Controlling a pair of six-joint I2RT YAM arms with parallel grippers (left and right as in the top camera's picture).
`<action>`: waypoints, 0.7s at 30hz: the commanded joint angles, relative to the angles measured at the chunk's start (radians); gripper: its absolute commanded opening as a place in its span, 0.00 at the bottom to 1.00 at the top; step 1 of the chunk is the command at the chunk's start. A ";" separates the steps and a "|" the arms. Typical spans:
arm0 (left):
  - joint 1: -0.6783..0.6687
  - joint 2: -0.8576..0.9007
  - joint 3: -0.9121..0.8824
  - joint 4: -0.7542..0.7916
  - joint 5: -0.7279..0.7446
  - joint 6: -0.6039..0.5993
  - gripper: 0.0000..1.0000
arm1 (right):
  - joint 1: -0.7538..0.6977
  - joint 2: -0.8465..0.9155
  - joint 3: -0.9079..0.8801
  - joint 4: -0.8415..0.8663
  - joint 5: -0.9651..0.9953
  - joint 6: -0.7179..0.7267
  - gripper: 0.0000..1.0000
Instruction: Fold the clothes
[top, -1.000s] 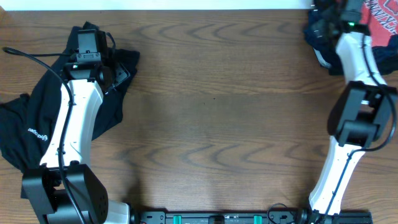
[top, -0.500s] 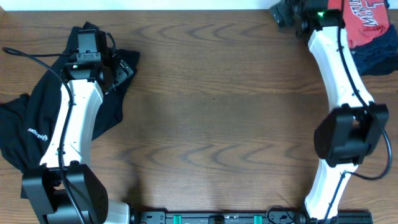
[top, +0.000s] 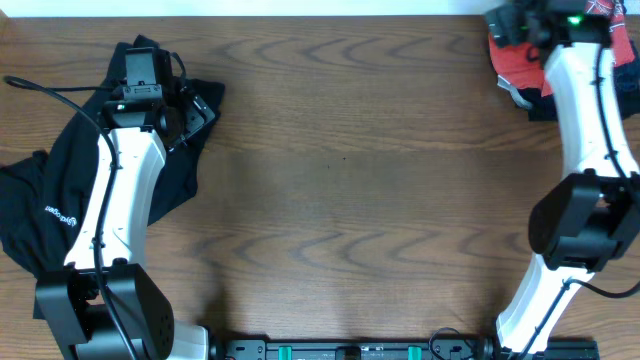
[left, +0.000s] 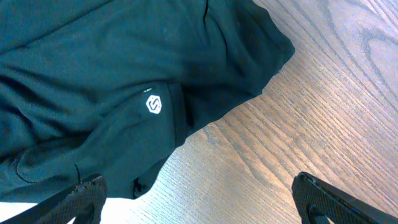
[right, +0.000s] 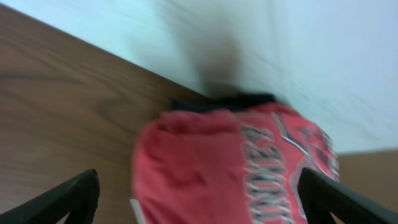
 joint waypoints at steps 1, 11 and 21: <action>0.002 0.013 -0.007 -0.003 -0.005 -0.005 0.97 | -0.063 0.021 -0.002 0.021 -0.036 0.025 0.99; 0.002 0.013 -0.007 0.001 -0.005 -0.005 1.00 | -0.198 0.177 -0.002 0.159 -0.232 0.043 0.96; 0.002 0.013 -0.007 0.000 -0.005 -0.005 0.98 | -0.259 0.469 -0.002 0.250 -0.235 0.127 0.99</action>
